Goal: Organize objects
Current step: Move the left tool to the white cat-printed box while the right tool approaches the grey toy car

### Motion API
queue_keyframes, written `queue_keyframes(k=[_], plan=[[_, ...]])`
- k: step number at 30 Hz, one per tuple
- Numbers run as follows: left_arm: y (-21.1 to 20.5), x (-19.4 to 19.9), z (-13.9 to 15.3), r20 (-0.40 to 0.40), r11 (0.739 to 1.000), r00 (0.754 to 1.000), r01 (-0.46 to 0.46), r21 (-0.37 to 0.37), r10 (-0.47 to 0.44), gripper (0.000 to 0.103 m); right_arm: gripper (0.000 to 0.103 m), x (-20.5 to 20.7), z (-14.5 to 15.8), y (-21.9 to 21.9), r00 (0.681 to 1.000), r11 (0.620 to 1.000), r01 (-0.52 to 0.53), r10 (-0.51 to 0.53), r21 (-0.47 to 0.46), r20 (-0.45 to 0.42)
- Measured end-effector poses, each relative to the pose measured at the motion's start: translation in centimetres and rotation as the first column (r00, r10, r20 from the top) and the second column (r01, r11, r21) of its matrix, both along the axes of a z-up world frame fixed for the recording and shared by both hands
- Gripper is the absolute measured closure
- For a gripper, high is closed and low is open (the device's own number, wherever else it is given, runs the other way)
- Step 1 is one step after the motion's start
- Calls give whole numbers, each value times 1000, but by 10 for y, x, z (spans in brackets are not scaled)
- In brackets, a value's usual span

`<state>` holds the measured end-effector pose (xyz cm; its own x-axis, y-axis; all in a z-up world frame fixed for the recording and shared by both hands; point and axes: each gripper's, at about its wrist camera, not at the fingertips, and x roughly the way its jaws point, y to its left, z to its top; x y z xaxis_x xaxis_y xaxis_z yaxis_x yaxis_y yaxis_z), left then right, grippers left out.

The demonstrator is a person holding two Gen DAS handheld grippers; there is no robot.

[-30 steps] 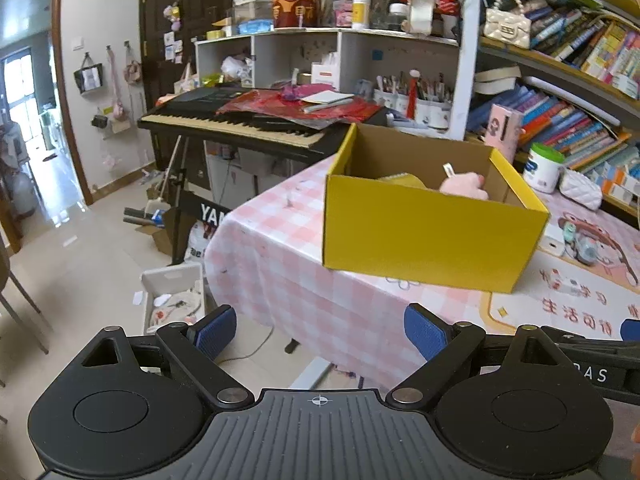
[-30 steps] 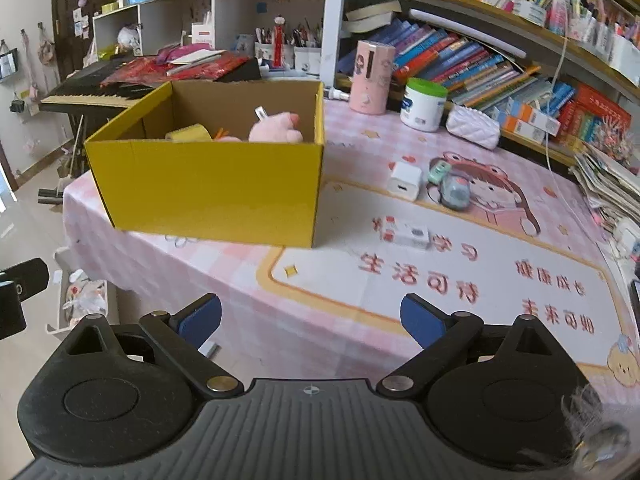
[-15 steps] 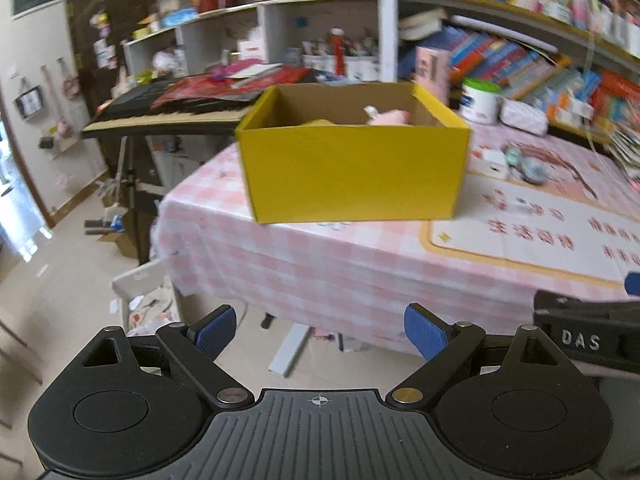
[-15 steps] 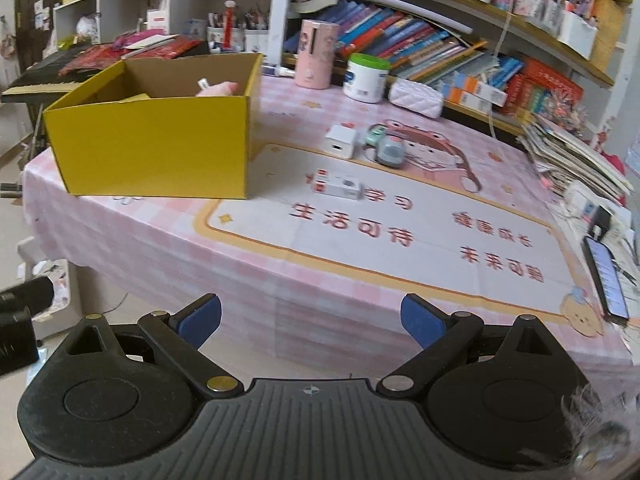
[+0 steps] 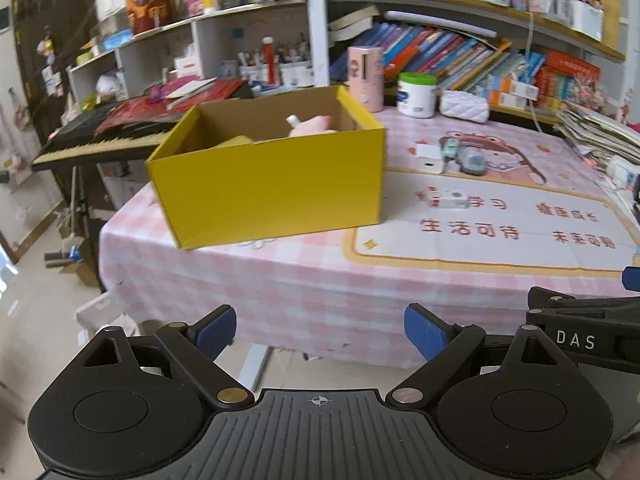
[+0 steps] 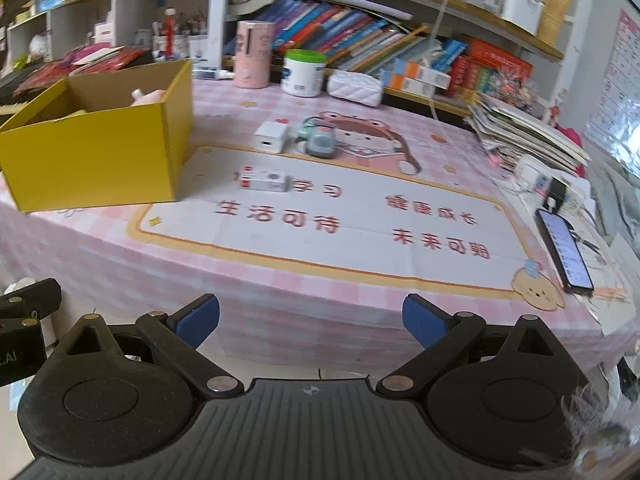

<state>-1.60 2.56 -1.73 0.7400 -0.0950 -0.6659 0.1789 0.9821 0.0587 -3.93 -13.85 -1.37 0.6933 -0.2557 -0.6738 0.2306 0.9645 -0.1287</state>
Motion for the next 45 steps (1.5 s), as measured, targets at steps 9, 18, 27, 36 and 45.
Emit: queue_keyframes(k=[9, 18, 27, 36, 45], plan=[[-28, 11, 4, 14, 998, 998, 62, 1, -62, 10, 4, 4, 3, -28, 998, 998, 55, -55, 20, 14], [-55, 29, 8, 31, 994, 994, 106, -15, -105, 10, 4, 19, 6, -56, 996, 996, 83, -85, 39, 26], [-84, 53, 6, 26, 992, 993, 119, -29, -119, 10, 4, 45, 4, -85, 996, 995, 86, -87, 47, 12], [-111, 83, 1, 5, 995, 996, 87, -46, -87, 11, 4, 86, 4, -110, 999, 999, 35, -35, 38, 3], [-144, 110, -4, -9, 997, 999, 53, -61, -53, 12, 5, 128, 9, -144, 999, 999, -21, 19, 46, 37]])
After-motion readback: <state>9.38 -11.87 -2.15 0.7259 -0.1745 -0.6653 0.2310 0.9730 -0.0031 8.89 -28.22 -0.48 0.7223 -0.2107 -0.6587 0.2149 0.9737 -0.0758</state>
